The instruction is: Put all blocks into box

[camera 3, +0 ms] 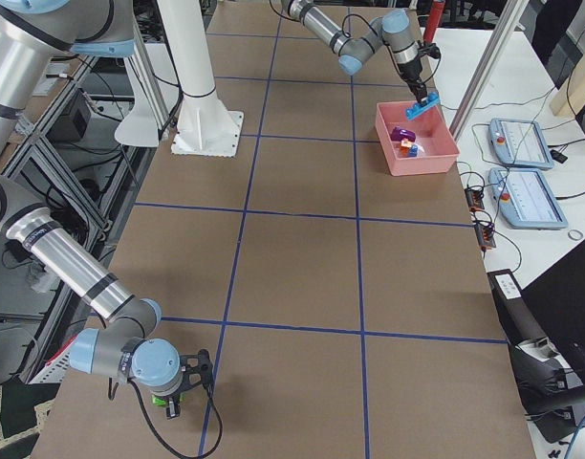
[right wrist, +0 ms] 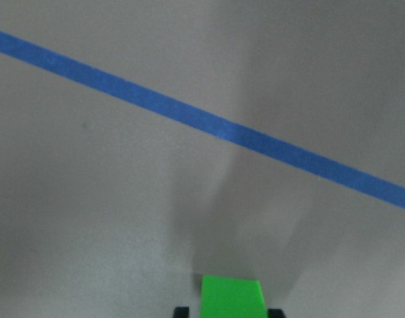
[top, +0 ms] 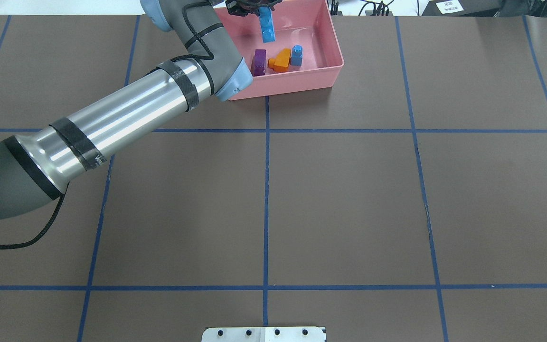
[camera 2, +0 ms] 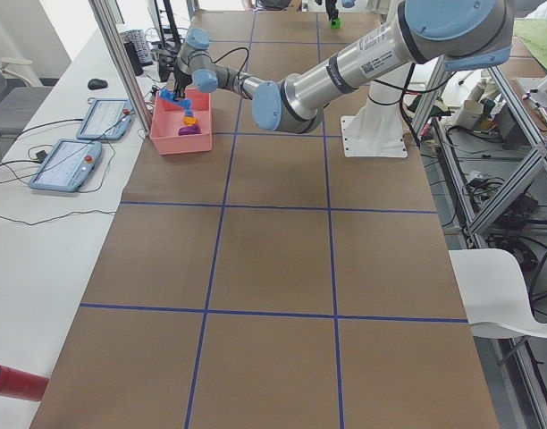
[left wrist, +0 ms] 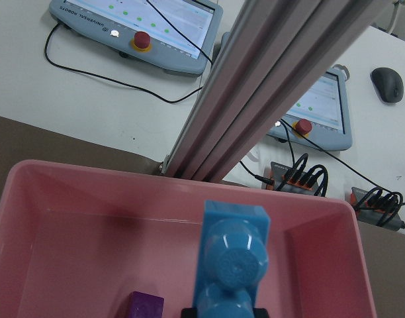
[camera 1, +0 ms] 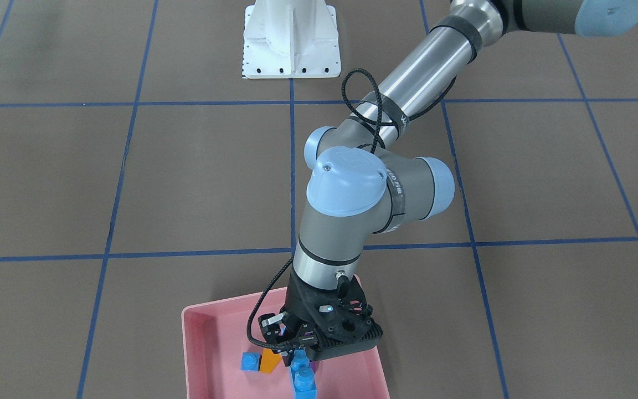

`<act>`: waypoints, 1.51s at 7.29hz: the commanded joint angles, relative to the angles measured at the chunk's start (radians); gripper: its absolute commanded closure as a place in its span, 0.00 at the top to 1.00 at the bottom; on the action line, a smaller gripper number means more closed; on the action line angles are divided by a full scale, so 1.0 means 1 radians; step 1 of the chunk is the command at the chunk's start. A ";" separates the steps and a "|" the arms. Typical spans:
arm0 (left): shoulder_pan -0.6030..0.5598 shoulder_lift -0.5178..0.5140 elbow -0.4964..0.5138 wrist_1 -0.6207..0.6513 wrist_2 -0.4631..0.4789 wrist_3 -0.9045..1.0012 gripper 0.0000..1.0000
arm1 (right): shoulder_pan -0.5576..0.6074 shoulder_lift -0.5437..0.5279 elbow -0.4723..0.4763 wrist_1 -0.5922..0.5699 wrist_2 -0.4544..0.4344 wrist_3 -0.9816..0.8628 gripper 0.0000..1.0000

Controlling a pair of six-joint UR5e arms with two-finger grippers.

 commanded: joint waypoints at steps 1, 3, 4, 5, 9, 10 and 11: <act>0.001 -0.010 -0.001 0.001 -0.003 0.002 1.00 | 0.019 0.002 0.015 -0.002 0.000 -0.001 0.00; -0.005 -0.009 -0.014 0.010 -0.010 0.010 1.00 | 0.040 0.014 0.077 -0.024 0.003 0.002 0.00; -0.008 -0.007 -0.043 0.069 -0.044 0.014 1.00 | 0.065 0.024 0.144 -0.098 0.003 0.002 0.00; -0.021 -0.001 -0.115 0.219 -0.091 0.028 1.00 | 0.077 0.074 0.264 -0.266 0.003 0.003 0.00; -0.034 0.320 -0.587 0.430 -0.168 0.152 1.00 | 0.093 0.711 0.399 -1.093 -0.046 0.019 0.00; -0.044 0.407 -0.675 0.446 -0.178 0.219 1.00 | 0.033 0.866 0.353 -1.154 -0.049 0.060 0.00; -0.079 0.466 -0.724 0.488 -0.213 0.272 1.00 | -0.052 0.971 0.323 -1.148 -0.049 0.182 0.00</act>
